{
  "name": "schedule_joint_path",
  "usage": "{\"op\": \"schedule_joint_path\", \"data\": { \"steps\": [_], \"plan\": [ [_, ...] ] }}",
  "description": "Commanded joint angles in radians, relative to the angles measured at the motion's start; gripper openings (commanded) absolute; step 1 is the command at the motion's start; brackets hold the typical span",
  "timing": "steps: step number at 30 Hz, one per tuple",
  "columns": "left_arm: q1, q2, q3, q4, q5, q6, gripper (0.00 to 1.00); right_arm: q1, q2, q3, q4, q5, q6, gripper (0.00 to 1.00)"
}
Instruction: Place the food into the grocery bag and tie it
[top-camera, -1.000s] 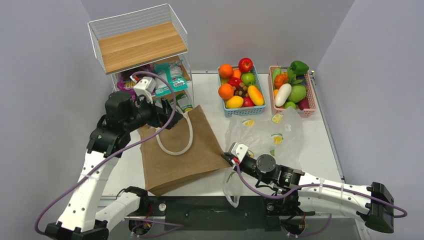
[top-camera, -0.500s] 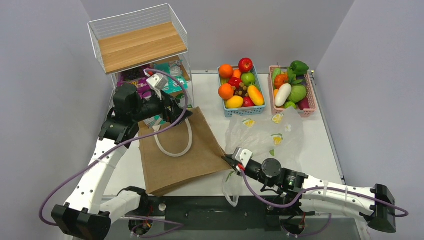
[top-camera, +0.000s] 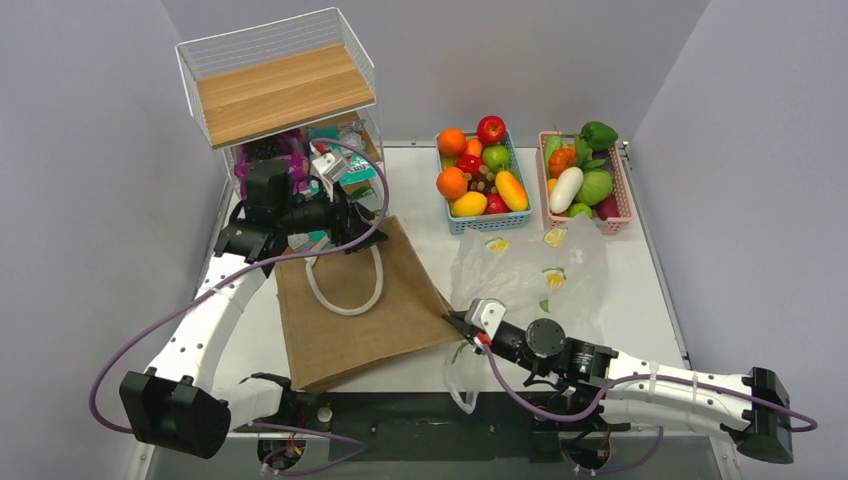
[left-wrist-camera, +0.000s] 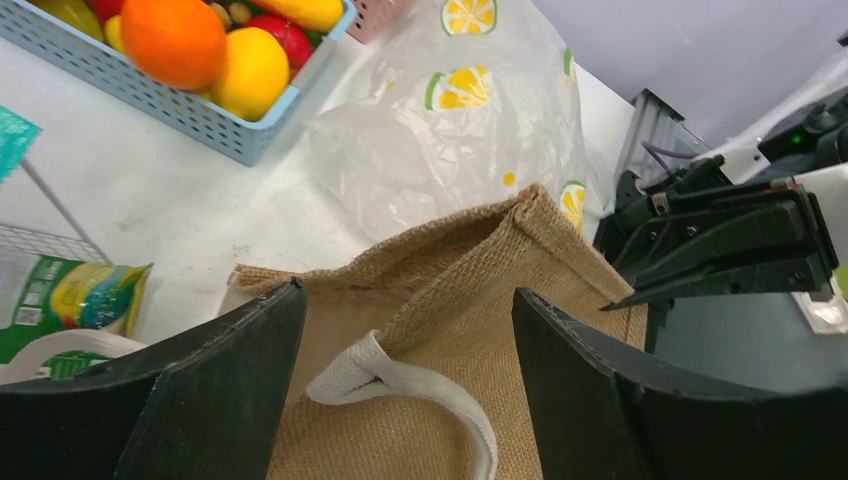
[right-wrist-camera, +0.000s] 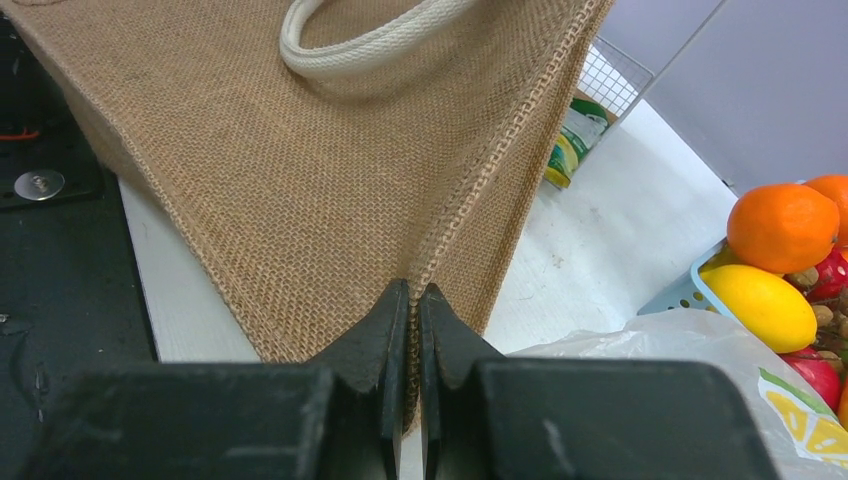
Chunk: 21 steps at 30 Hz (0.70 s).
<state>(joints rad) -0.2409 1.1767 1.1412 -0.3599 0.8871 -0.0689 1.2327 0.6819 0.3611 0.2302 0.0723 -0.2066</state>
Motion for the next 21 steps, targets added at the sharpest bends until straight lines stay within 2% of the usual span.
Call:
{"op": "schedule_joint_path", "data": {
  "steps": [1,4,5,7,12,14,17,19,20,21],
  "plan": [
    [0.004,0.009,0.027,-0.013,0.133,0.034,0.73,0.011,-0.030,0.031,0.098,-0.017,-0.013,0.00],
    [0.000,0.015,0.026,-0.022,0.169,0.017,0.70,0.011,-0.028,0.035,0.097,-0.018,-0.019,0.00],
    [-0.001,0.017,0.034,-0.030,0.174,0.015,0.66,0.011,-0.027,0.036,0.095,-0.017,-0.020,0.00],
    [-0.010,0.016,0.045,-0.058,0.182,0.014,0.52,0.011,-0.024,0.035,0.102,-0.012,-0.019,0.00],
    [-0.085,-0.026,0.072,-0.131,0.102,-0.002,0.05,0.011,0.016,0.033,0.151,0.089,0.013,0.00],
    [-0.156,-0.052,0.091,-0.142,0.023,-0.019,0.00,0.010,0.042,0.046,0.163,0.133,0.028,0.00],
    [-0.271,-0.074,0.130,-0.180,-0.099,-0.037,0.00,0.011,0.067,0.074,0.158,0.189,0.047,0.02],
    [-0.346,-0.078,0.155,-0.202,-0.179,-0.057,0.00,0.011,0.077,0.090,0.146,0.261,0.079,0.28],
    [-0.396,-0.083,0.164,-0.210,-0.236,-0.067,0.00,0.011,0.074,0.096,0.136,0.318,0.112,0.64],
    [-0.423,-0.087,0.166,-0.227,-0.271,-0.071,0.00,0.009,0.065,0.111,0.129,0.344,0.146,0.76]
  ]
}}
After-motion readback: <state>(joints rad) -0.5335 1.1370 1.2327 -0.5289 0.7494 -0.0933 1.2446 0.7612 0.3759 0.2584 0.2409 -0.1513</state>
